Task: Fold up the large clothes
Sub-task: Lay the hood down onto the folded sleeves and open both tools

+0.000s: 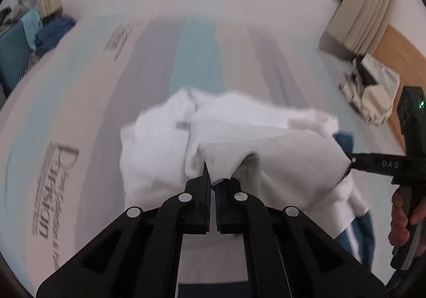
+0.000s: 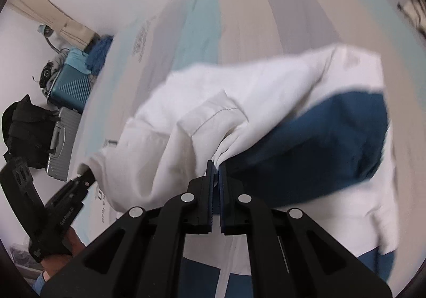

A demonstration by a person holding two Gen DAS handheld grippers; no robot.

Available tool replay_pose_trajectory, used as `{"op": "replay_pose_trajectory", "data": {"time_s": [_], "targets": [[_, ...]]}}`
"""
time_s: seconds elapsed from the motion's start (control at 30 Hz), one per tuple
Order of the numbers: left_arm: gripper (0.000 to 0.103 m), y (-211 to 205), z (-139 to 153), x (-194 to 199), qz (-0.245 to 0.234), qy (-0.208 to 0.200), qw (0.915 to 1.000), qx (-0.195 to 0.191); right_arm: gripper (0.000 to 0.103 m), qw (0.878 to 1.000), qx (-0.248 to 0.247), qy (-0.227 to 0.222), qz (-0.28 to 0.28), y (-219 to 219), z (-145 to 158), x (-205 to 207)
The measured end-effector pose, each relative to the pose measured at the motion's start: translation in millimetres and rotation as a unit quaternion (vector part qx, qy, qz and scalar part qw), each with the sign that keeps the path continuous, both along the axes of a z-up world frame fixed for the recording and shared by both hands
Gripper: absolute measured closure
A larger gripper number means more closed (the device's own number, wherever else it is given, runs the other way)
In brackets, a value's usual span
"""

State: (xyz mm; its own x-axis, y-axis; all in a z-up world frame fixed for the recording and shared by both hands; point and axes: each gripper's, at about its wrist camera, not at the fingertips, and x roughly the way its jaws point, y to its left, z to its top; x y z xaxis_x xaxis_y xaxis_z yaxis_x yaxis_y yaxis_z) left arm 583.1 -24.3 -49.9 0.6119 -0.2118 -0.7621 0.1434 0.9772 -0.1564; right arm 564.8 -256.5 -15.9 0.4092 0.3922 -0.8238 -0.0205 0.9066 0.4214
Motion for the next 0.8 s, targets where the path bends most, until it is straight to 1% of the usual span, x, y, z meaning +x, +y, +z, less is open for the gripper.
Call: {"op": "replay_pose_trajectory", "data": {"time_s": [0.07,0.13,0.2,0.23,0.27,0.33,0.43,0.53,0.63,0.67,0.7,0.73,0.77,0.8], "targets": [[0.101,-4,19,0,-0.002,-0.018,0.9998,-0.005,0.101,1.000,-0.005,-0.012,0.003,-6,22,1],[0.101,-8,31,-4,-0.007,-0.029,0.9996,-0.004,0.101,1.000,-0.015,-0.016,0.008,-11,34,-4],[0.101,-13,33,-12,-0.011,-0.030,0.9995,0.000,0.101,0.999,-0.026,-0.013,0.014,-13,39,-13],[0.101,-16,29,-18,-0.013,-0.027,0.9995,0.006,0.101,0.999,-0.031,-0.009,0.015,-16,38,-19],[0.101,-16,23,-23,-0.014,-0.022,0.9996,0.010,0.101,0.999,-0.036,-0.005,0.016,-17,35,-24],[0.101,-17,0,-34,-0.016,0.000,0.9997,0.019,0.101,0.998,-0.057,0.004,0.018,-20,26,-36],[0.101,-15,-46,-48,-0.014,0.043,0.9984,0.034,0.101,0.996,-0.086,0.026,0.019,-21,-8,-56],[0.101,-15,-85,-55,-0.014,0.077,0.9955,0.054,0.101,0.993,-0.110,0.044,0.018,-22,-43,-63],[0.101,-18,-108,-57,-0.014,0.093,0.9925,0.078,0.101,0.989,-0.136,0.047,0.024,-18,-65,-63],[0.099,-17,-111,-57,-0.013,0.095,0.9919,0.083,0.101,0.987,-0.153,0.044,0.031,-14,-72,-63],[0.096,-17,-114,-57,-0.013,0.097,0.9915,0.086,0.100,0.984,-0.166,0.043,0.038,-12,-77,-63],[0.096,-17,-114,-57,-0.014,0.098,0.9913,0.087,0.097,0.982,-0.179,0.040,0.046,-9,-80,-64],[0.084,-16,-113,-56,-0.014,0.101,0.9910,0.086,0.095,0.980,-0.188,0.038,0.049,-8,-80,-65],[0.059,-15,-111,-58,-0.011,0.104,0.9907,0.087,0.088,0.978,-0.197,0.034,0.054,-7,-80,-69]]}}
